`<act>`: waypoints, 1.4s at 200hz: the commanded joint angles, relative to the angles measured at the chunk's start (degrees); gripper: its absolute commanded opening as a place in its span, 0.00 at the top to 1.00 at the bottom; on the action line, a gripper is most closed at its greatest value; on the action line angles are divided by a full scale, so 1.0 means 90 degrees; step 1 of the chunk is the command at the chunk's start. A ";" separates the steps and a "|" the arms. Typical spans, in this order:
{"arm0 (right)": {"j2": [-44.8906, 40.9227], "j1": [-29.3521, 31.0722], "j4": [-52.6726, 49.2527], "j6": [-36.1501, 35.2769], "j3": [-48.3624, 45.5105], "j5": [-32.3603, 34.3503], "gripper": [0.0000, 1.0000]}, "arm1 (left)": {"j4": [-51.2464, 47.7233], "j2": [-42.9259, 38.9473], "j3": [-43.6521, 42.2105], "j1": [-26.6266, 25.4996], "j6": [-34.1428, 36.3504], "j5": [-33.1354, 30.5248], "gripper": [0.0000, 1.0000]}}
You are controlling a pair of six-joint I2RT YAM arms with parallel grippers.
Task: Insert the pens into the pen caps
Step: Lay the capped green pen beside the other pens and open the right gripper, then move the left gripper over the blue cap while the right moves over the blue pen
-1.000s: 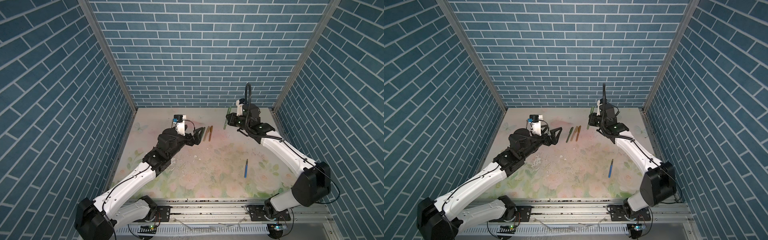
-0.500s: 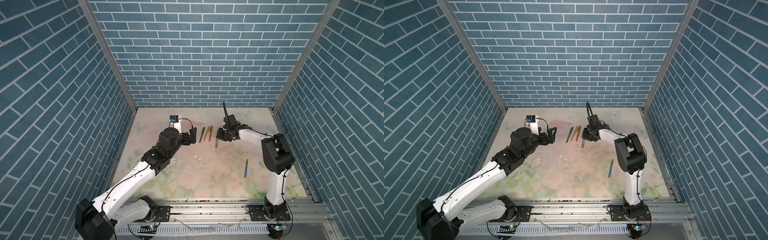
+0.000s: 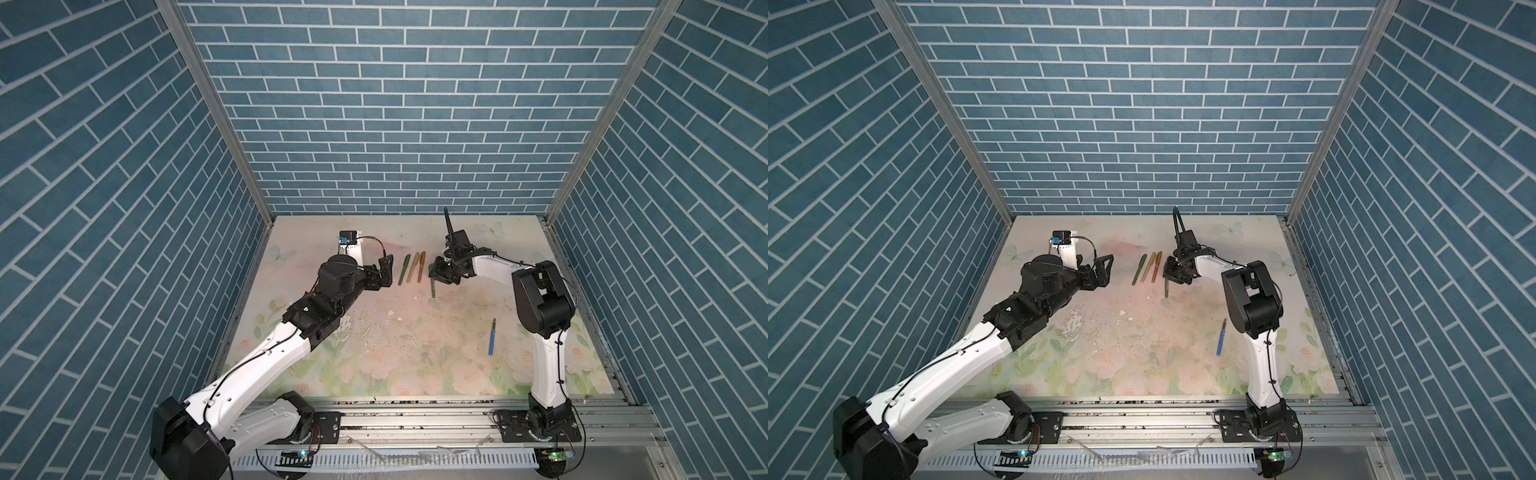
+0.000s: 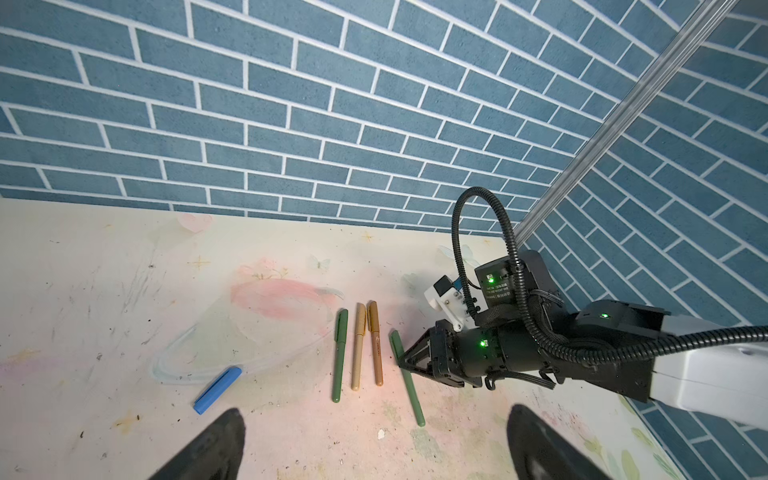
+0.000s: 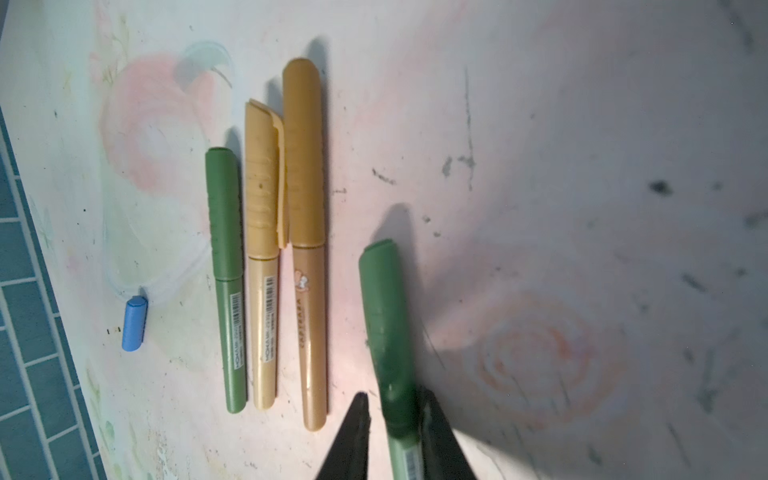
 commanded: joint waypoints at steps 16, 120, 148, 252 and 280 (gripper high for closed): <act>0.0203 -0.0085 -0.0402 0.0074 0.0436 -0.0084 0.72 | 0.0036 0.0038 0.0144 0.0046 0.0102 0.0035 0.00; -0.2943 -0.0125 -0.1035 -0.0627 -0.1723 0.1311 0.68 | -0.0160 0.0170 0.0268 0.0298 0.0157 0.0003 0.00; -0.4043 -0.0116 -0.1329 -0.0766 -0.2825 0.1681 0.68 | -0.0210 0.0461 0.0330 0.0495 0.0257 -0.0082 0.00; -0.7138 -0.0116 -0.3350 -0.0615 -0.4674 0.2694 0.67 | -0.2216 0.2588 0.2032 0.1675 0.1085 0.1014 0.04; -0.7554 -0.0116 -0.3499 -0.0480 -0.4840 0.2436 0.67 | -0.3221 0.3329 0.2787 0.1933 0.1389 0.1461 0.05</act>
